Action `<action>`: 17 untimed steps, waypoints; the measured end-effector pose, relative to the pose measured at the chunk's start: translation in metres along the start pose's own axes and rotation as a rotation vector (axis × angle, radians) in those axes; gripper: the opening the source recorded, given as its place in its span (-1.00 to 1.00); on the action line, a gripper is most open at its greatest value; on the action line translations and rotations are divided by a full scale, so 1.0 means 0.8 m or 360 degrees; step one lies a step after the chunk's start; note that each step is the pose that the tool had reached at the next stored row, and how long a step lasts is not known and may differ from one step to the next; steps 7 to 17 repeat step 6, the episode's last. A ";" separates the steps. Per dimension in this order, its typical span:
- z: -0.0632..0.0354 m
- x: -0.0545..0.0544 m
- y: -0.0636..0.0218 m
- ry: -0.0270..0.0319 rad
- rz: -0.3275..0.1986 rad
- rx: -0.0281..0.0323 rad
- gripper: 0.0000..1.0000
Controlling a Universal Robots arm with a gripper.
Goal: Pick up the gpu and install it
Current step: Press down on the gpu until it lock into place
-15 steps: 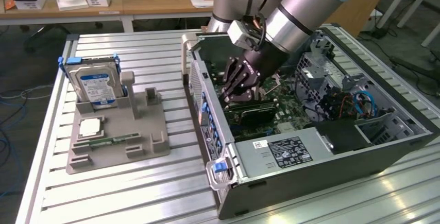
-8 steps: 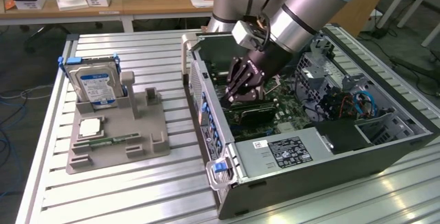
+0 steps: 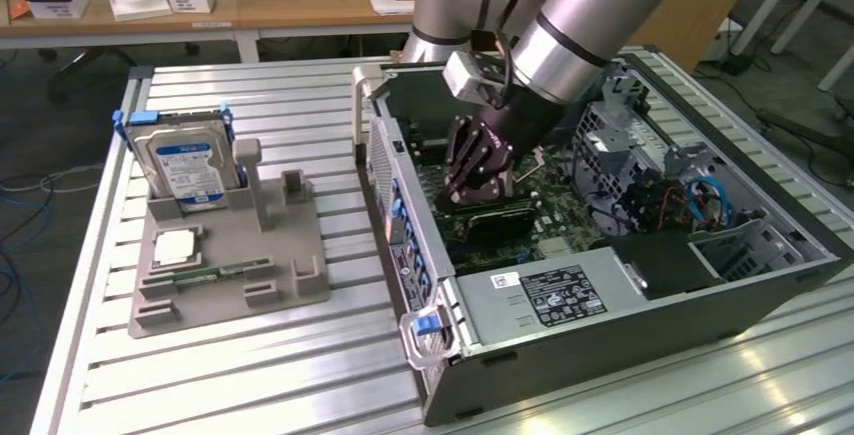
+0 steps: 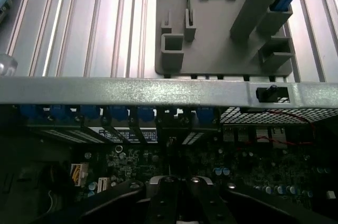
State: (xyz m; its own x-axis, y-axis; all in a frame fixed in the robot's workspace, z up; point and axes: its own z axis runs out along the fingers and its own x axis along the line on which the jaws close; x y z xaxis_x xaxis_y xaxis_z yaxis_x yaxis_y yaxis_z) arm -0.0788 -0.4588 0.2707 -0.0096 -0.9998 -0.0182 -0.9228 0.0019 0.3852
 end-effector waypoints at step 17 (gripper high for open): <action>0.000 0.000 0.000 0.00005 0.0000 -0.00001 -0.80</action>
